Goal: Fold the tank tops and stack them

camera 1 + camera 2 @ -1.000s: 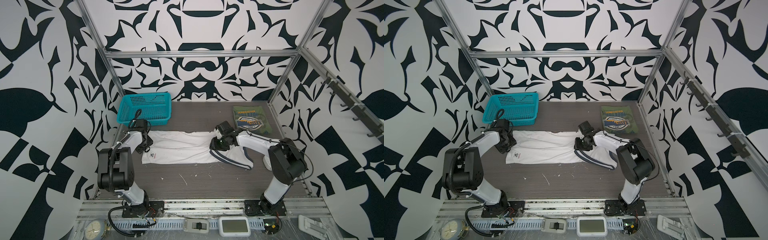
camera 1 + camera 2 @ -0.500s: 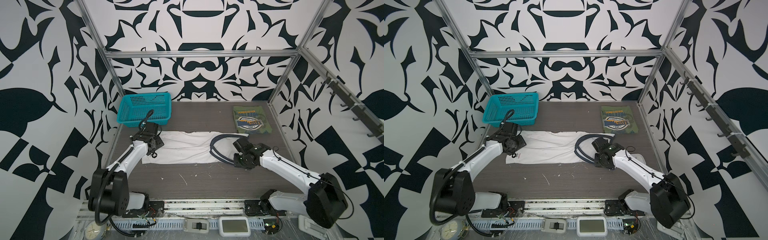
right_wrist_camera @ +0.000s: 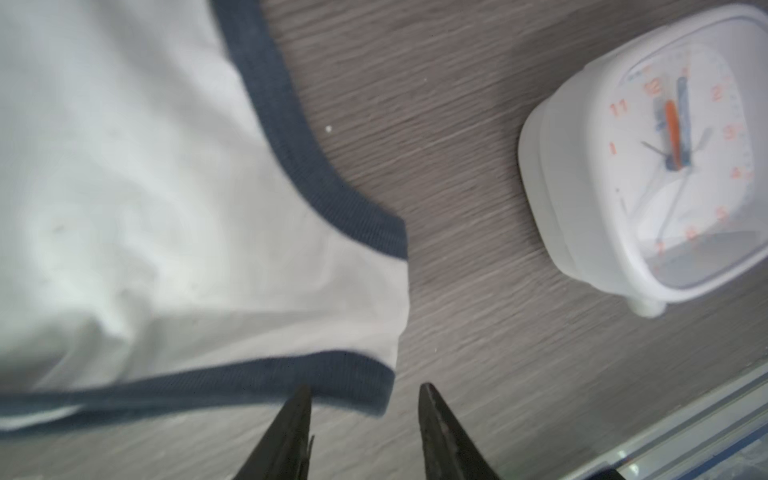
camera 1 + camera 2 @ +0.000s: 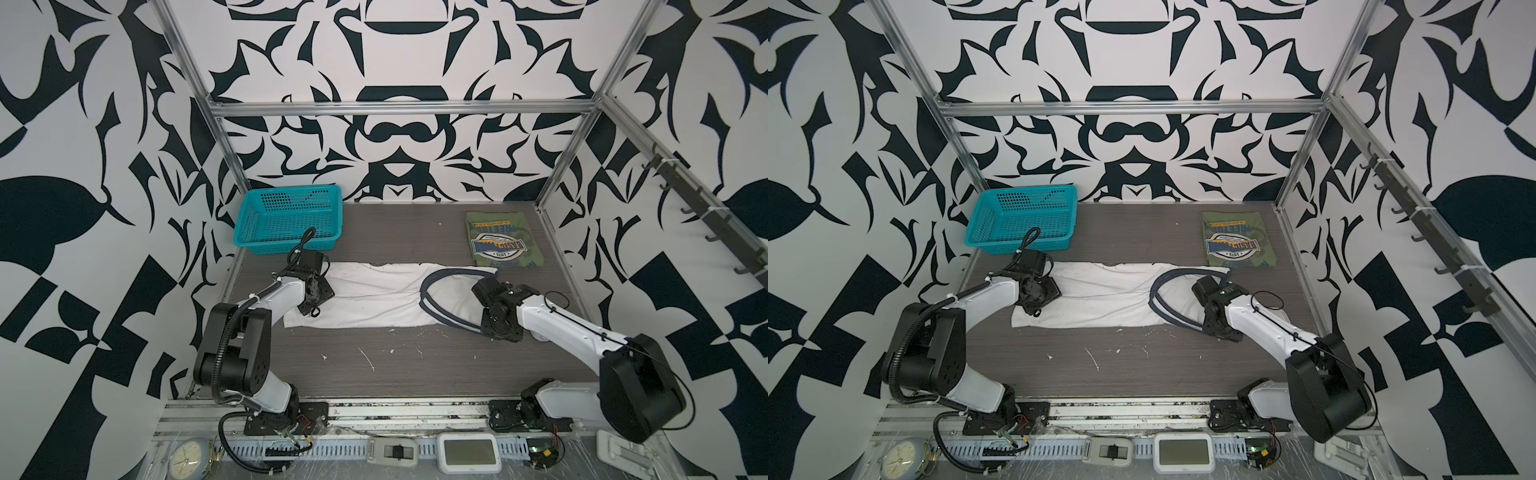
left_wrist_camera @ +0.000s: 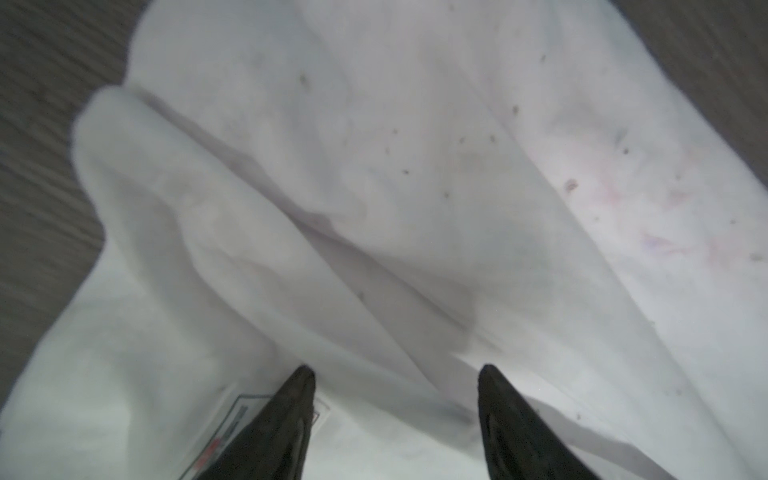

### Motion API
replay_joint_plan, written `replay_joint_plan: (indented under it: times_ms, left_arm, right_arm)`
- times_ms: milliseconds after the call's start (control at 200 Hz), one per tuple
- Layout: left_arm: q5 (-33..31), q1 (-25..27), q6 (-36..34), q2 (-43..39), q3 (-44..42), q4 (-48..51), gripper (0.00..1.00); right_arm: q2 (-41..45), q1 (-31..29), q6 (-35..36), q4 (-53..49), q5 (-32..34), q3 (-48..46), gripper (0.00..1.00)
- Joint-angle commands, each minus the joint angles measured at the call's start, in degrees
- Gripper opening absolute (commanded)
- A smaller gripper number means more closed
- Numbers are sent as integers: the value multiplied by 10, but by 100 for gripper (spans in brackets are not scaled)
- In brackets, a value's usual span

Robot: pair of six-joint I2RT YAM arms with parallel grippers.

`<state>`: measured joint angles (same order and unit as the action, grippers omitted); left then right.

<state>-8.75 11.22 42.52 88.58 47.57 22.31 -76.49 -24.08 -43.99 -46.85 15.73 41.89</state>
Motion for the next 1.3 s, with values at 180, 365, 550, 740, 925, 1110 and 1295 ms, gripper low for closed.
replay_joint_plan:
  times_ms: [180, 365, 550, 740, 925, 1110, 1295]
  left_arm:
    - [0, -5, -2, 3, -17, -15, 66]
    - [-2, -4, -3, 4, -16, -12, 66]
    - [-2, -5, -2, 0, -16, -11, 66]
    - [-7, -4, -3, -2, -19, -7, 66]
    - [-11, -4, -5, -4, -23, -6, 66]
    - [-11, -4, -6, -1, -23, -8, 66]
    - [-13, -5, -9, -2, -24, -7, 66]
  right_arm:
    - [-7, 12, 10, 12, -4, 0, 43]
    - [48, 8, 0, 6, -34, -16, 45]
    - [43, 8, -17, 24, -57, -48, 45]
    - [17, 8, -22, 39, -31, -44, 44]
    - [37, 8, -17, 27, -15, -27, 43]
    - [34, 15, -16, 26, -1, -26, 42]
    - [18, 16, -16, 40, -1, -33, 41]
